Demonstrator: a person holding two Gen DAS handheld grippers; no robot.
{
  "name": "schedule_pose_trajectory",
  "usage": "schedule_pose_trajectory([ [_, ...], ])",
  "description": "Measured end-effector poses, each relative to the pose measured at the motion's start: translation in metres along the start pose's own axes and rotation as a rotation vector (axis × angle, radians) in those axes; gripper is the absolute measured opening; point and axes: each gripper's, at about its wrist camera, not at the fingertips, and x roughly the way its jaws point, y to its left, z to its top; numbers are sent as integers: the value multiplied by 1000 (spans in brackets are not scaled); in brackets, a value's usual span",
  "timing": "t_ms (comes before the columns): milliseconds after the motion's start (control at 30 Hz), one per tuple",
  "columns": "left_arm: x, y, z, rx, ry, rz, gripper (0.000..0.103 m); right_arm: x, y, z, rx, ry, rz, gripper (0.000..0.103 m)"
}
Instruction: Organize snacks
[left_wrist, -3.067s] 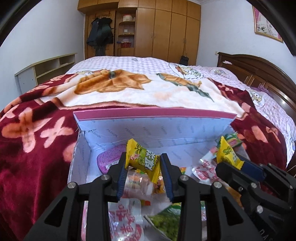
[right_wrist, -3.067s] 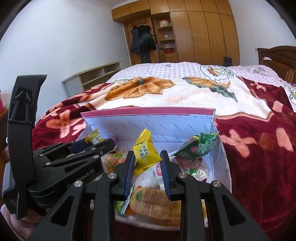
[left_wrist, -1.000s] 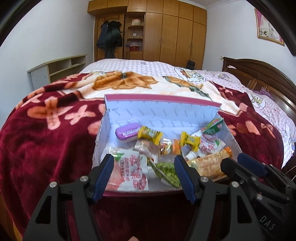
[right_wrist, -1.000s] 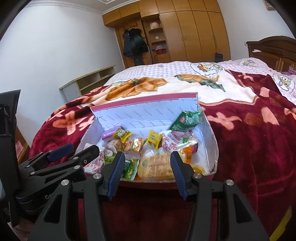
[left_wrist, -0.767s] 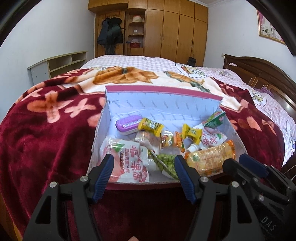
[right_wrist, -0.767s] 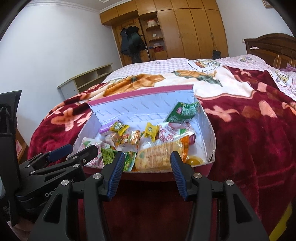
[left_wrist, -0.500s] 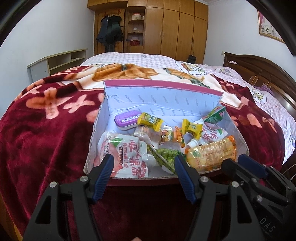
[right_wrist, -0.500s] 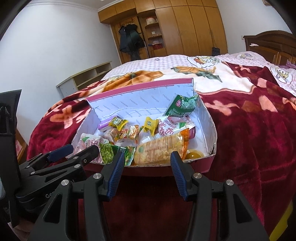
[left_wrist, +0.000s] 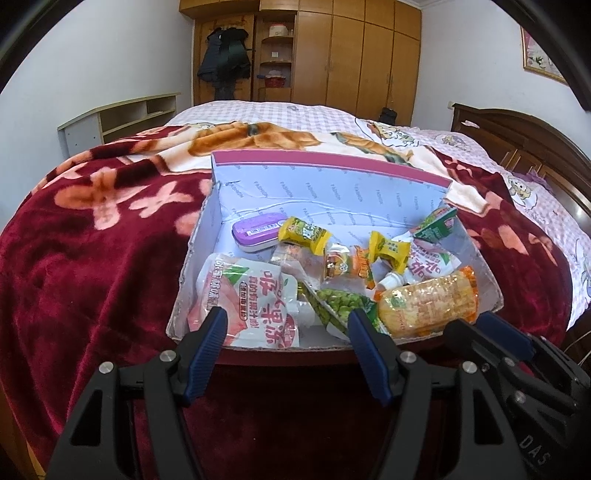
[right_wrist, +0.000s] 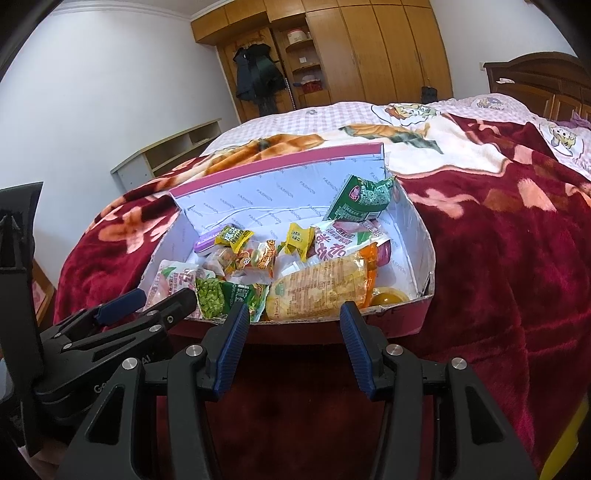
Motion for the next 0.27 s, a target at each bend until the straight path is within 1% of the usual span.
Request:
schedule_pose_trajectory([
  [267,0,-3,-1,6,7,-6,71,0,0,0,0,0,0,52],
])
